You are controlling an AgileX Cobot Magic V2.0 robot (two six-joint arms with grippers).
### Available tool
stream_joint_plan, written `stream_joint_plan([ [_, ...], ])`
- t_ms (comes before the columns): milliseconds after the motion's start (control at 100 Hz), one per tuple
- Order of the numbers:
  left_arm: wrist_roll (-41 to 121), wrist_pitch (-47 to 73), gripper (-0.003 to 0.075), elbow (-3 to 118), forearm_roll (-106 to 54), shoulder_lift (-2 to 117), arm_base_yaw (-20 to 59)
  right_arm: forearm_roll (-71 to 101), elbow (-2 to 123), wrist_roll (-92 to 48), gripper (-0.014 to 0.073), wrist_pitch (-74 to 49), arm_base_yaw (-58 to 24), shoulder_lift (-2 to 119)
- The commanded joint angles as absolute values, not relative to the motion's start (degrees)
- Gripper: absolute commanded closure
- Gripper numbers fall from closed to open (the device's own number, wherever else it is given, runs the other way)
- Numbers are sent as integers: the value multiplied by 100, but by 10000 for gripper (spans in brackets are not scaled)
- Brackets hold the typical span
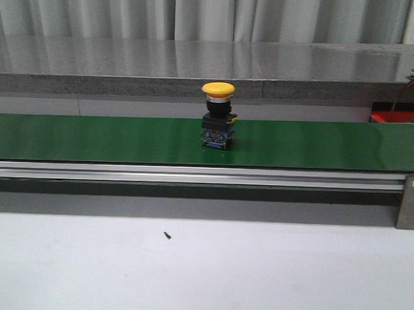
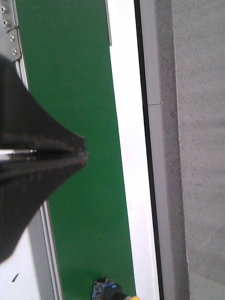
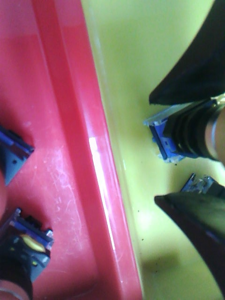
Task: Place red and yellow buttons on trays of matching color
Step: 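Lower the yellow button into the yellow tray and open the right gripper, then grasp the second yellow button on the belt with the right gripper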
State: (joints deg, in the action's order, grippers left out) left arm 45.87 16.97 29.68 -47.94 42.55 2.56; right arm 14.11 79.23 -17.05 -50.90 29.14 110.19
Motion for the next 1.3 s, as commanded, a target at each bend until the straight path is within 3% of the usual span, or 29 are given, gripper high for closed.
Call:
stream_joint_plan([
  [0, 4590, 1409, 740, 3126, -4942, 4223, 301, 1455, 8109, -1733, 125, -5006, 2949, 10732],
  [520, 4590, 1397, 740, 3126, -4942, 4223, 301, 1710, 8124, -1824, 125, -5101, 2553, 9481],
  [1050, 4590, 1397, 740, 3126, -4942, 4223, 301, 1824, 8124, -2249, 125, -5316, -424, 8899],
  [1290, 4590, 1397, 740, 3126, -4946, 4223, 301, 1376, 8124, -2249, 86, -4977, -1211, 8905],
])
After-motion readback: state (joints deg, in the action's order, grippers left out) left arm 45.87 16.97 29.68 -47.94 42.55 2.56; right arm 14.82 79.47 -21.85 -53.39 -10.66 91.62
